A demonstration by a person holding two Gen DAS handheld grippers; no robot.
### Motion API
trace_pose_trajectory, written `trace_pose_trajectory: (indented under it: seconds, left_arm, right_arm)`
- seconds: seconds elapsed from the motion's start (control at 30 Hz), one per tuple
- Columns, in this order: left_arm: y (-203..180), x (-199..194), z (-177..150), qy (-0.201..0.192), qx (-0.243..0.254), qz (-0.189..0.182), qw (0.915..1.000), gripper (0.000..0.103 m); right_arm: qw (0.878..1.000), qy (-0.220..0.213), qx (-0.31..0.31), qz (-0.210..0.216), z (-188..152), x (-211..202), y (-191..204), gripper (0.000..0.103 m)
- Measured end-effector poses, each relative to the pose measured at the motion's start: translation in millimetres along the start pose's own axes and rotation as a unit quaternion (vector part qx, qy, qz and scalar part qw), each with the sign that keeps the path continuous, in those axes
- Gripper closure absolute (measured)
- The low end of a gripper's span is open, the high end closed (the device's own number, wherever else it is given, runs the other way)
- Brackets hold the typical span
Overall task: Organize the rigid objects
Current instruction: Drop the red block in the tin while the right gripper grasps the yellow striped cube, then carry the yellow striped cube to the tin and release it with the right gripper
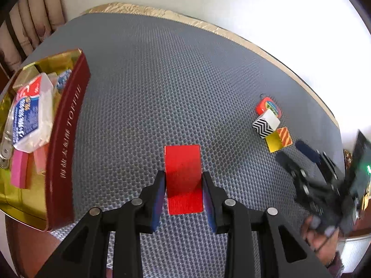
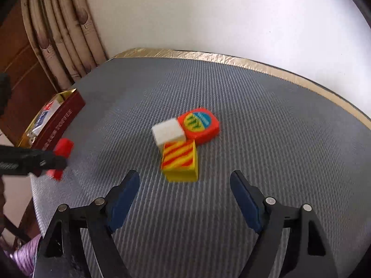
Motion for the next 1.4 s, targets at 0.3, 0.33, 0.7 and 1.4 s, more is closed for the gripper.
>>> trace_pose_trajectory:
  seconds: [0.3, 0.33, 0.7, 1.4]
  left_arm:
    - [-15, -33, -30, -0.022, 0.038, -0.005, 0.999, 0.072]
    - [-14, -36, -34, -0.026, 0.038, -0.006, 0.9989, 0.072]
    - [128, -124, -56, -0.086, -0.049, 0.056, 0.9936, 0.072]
    - [187, -59, -32, -0.049, -0.066, 0.025, 0.9963, 0.067]
  right_arm:
    - [1.0, 0.023, -0.004, -0.005, 6, 20, 1, 0.074]
    - [1.0, 0.022, -0.001, -0.004, 0, 16, 0, 0.074]
    - [0.998, 0.004, 0.052, 0.031, -51, -32, 17, 0.075]
    - [0.989, -0.019, 0.036, 0.14, 1, -86, 139, 0.075]
Point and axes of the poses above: each gripper's, at about its wrist camera, not at the fingertips, and x roughly the way its jaws point, y to its left, z to its top, the point moved 6 cm from there along x, roughly the way its jaws point, and after that the axes turned 11 degrees about y, right-handed, at the moved point
